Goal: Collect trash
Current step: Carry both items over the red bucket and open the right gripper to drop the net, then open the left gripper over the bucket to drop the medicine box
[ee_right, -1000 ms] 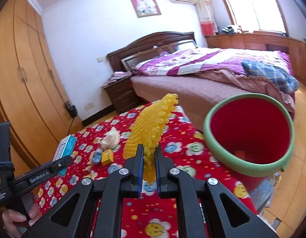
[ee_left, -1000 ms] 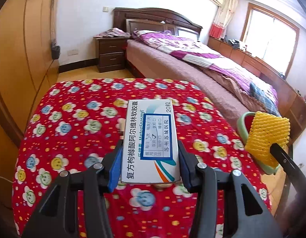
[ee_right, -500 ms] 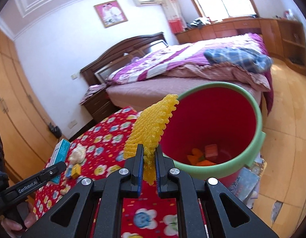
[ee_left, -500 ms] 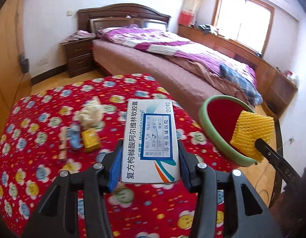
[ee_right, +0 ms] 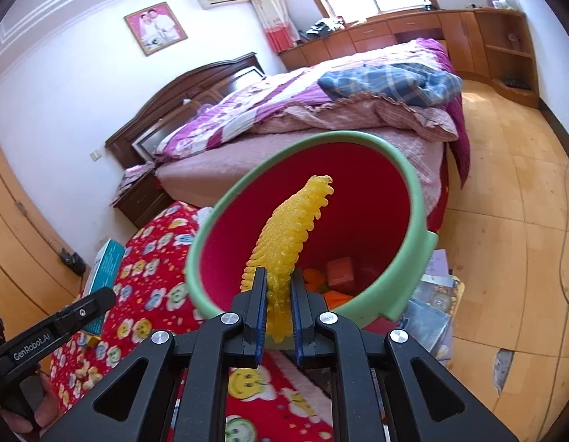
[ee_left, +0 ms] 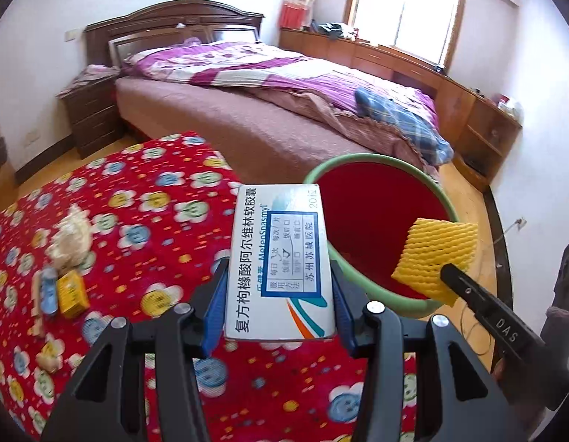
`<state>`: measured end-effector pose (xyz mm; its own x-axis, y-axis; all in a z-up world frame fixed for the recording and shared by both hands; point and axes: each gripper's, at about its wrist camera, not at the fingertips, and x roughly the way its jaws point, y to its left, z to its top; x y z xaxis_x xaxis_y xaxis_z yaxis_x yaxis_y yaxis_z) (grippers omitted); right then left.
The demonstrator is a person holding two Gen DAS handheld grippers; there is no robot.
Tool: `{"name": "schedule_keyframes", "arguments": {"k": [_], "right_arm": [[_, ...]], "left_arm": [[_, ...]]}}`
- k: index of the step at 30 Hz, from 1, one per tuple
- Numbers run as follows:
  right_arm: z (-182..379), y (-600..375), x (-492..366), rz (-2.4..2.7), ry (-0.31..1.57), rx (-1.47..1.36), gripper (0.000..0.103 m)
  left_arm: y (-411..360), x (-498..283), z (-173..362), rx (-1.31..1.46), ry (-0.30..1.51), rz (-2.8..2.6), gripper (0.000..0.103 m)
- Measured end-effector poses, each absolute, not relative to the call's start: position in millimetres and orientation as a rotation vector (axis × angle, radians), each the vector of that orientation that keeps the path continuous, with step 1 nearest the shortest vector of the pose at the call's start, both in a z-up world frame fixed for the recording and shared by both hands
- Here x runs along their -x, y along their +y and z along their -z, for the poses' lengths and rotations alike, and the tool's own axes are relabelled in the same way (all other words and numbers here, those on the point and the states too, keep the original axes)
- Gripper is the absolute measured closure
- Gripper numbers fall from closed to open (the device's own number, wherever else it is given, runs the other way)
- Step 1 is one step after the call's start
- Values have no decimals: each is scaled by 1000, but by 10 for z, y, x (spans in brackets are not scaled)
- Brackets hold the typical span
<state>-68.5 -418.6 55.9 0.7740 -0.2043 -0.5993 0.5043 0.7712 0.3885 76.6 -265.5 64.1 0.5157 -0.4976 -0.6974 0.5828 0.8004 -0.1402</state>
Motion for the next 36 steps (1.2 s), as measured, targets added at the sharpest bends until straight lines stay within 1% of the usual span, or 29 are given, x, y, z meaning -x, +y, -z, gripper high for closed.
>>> {"name": "schedule_keyframes", "arguments": {"k": [1, 3, 7, 8, 9, 11, 14, 18, 21, 25, 27, 36], "right_arm": [[-556, -4187, 680, 414, 568, -566, 88], [-549, -4200, 670, 422, 572, -556, 83], [-554, -4243, 677, 416, 574, -542, 82], [-558, -4260, 697, 403, 569, -552, 79], [-561, -4276, 710, 398, 566, -560, 74], [-565, -4307, 744, 396, 560, -573, 69], [-558, -4343, 777, 392, 554, -583, 68], [-536, -4403, 804, 378, 548, -603, 63], [-547, -4418, 819, 382, 546, -603, 62], [-564, -4407, 837, 384, 541, -605, 60], [-567, -4401, 840, 380, 541, -608, 58], [-666, -4260, 828, 350, 541, -591, 57]], "left_arm": [[-2699, -774, -633, -118, 801, 660, 53], [-2776, -788, -617, -121, 805, 677, 53], [-2919, -799, -602, -126, 806, 705, 53], [-2958, -811, -601, -126, 806, 713, 53], [-2992, -822, -597, -126, 808, 719, 53], [-3073, -848, -581, -130, 814, 727, 53], [-3182, -884, -546, -128, 831, 744, 53], [-3308, -896, -520, -132, 843, 768, 53], [-3340, -875, -523, -125, 842, 789, 52], [-3331, -837, -561, -113, 828, 803, 46], [-3321, -813, -592, -115, 818, 807, 46], [-3066, -741, -708, -86, 819, 776, 46]]}}
